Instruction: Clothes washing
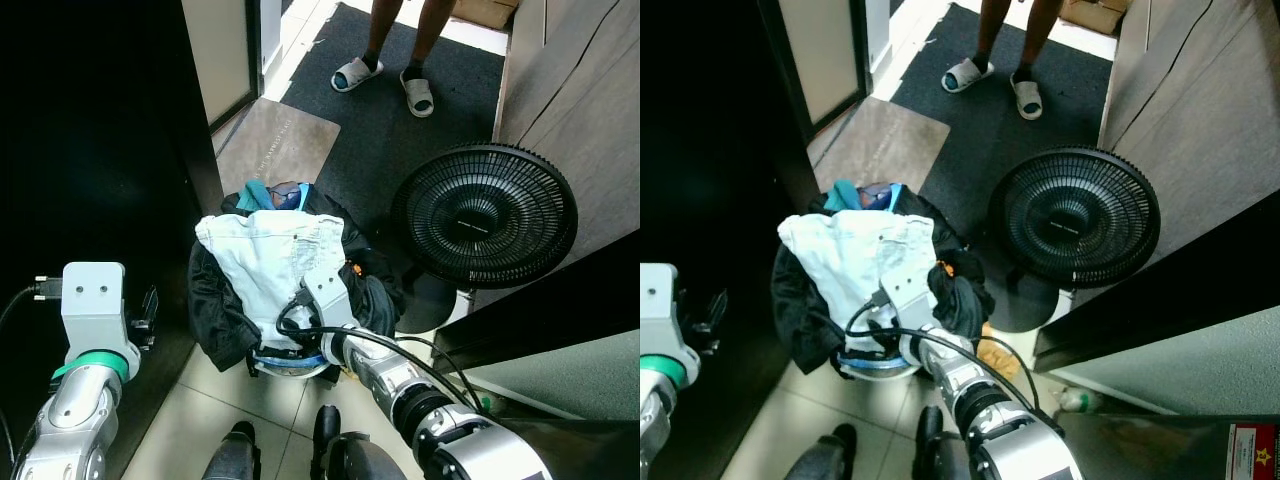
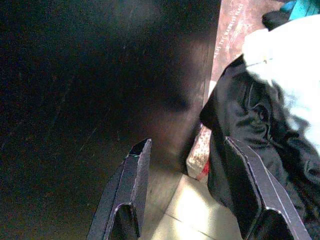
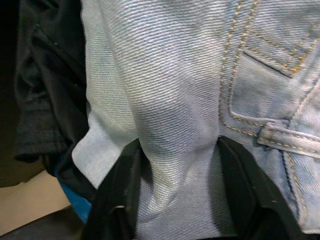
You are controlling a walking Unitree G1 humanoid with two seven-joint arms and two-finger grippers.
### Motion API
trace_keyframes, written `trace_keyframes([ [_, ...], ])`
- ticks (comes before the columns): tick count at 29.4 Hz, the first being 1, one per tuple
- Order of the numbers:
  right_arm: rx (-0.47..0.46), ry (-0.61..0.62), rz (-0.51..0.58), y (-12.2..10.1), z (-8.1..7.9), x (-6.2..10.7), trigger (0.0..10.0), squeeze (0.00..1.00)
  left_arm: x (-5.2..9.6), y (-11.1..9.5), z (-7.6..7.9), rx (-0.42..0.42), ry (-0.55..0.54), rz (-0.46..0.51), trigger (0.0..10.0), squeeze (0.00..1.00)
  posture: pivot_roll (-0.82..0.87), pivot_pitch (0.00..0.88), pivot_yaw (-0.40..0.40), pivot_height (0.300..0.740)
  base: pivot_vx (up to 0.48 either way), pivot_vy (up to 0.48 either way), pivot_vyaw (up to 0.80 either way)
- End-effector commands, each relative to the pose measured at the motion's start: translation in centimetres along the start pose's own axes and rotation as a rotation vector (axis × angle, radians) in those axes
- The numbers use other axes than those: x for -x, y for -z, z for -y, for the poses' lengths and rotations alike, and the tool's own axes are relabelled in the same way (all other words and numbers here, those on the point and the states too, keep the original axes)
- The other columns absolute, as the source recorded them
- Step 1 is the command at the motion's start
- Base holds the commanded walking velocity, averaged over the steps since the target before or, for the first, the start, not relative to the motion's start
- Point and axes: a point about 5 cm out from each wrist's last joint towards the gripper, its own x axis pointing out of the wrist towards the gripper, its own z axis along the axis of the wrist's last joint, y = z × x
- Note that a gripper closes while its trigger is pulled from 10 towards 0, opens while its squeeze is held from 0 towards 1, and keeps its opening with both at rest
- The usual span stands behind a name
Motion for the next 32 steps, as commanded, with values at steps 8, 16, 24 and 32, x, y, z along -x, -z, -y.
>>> trace_keyframes([
  [8,-0.082,0.118,0.049,0.8,1.9,0.9,0.0,0.00,0.3,0.7,-0.2,-0.003,-0.004,-0.041,10.0,0.00,0.34,0.421,-0.041,0.740,0.000,0.000,0.00],
  [16,-0.080,0.179,0.141,-0.6,3.0,1.1,0.0,0.00,0.1,0.7,0.0,0.001,-0.001,-0.041,10.0,0.00,0.32,0.404,-0.043,0.740,0.000,0.000,0.00],
  [24,-0.091,0.323,0.409,-4.8,6.6,2.7,0.0,0.00,-0.6,0.8,0.4,0.016,-0.001,-0.030,10.0,0.00,0.30,0.347,-0.047,0.740,0.000,0.000,0.00],
  [32,-0.059,0.479,0.723,-11.4,11.7,6.5,0.0,0.00,-2.1,0.2,1.4,0.059,0.023,0.007,10.0,0.00,0.22,0.211,-0.026,0.740,0.000,0.000,0.00],
])
